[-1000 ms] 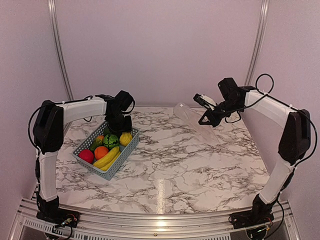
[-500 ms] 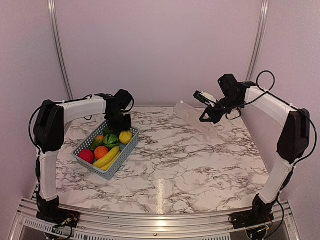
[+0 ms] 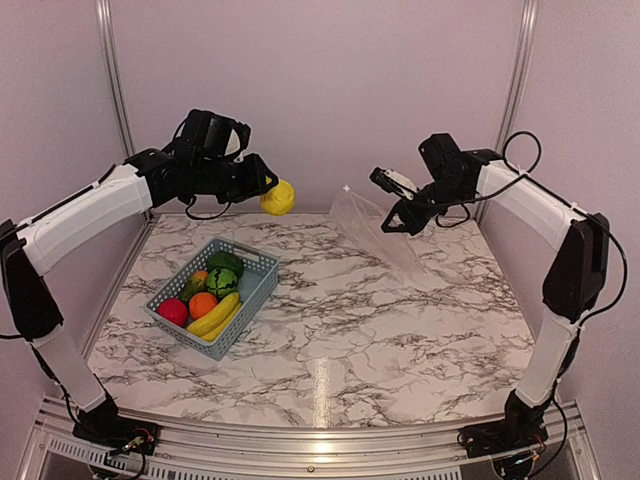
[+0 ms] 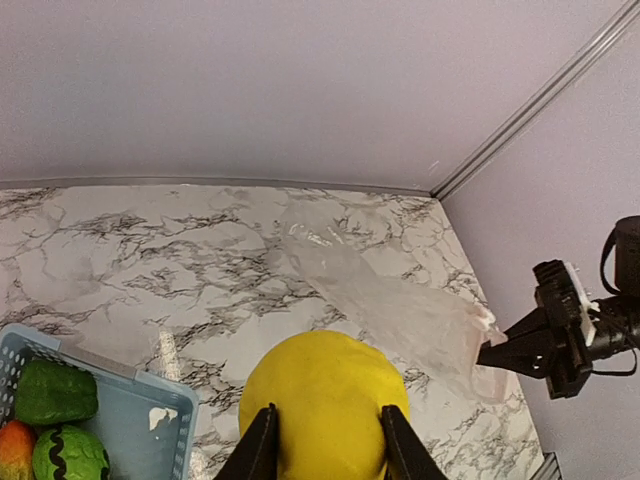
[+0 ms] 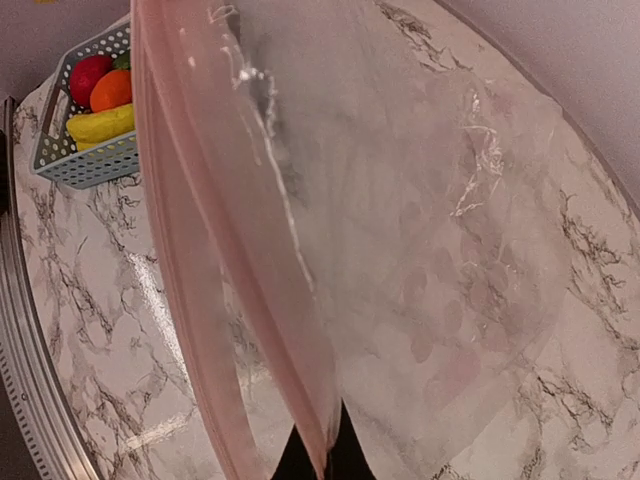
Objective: Place the food in the zip-top bag and seal the zipper
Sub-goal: Place the fake fruit in the zipper food storage bag.
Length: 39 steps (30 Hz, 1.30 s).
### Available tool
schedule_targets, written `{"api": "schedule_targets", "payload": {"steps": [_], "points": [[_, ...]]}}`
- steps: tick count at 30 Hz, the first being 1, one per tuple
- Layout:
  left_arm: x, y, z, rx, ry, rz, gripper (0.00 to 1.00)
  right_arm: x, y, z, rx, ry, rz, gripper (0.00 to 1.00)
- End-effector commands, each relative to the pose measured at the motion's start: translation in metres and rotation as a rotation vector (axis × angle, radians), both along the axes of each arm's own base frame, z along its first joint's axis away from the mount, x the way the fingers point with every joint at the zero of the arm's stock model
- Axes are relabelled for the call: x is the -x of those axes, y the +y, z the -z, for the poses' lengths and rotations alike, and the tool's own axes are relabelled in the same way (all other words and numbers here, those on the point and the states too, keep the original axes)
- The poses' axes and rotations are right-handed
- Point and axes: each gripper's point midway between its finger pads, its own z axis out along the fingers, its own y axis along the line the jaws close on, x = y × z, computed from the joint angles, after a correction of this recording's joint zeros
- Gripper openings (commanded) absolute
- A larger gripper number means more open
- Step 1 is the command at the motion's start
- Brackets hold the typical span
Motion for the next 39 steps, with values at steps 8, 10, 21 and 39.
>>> {"api": "schedule_targets", "payload": {"steps": [8,10,21,39], "points": [[0.058,-0.116,-0.080,0.354,-0.223,0.369,0.00,-0.002,0.039,0.001,-0.112,0.140,0.022,0.00],[0.061,-0.128,-0.081,0.393,-0.226,0.393,0.00,0.000,0.043,-0.002,-0.141,0.164,0.021,0.00],[0.057,-0.171,-0.038,0.415,-0.172,0.432,0.00,0.010,0.051,-0.021,-0.221,0.201,0.006,0.00],[0.040,-0.155,0.023,0.322,-0.136,0.301,0.00,0.016,0.040,-0.050,-0.241,0.112,-0.010,0.00]]}}
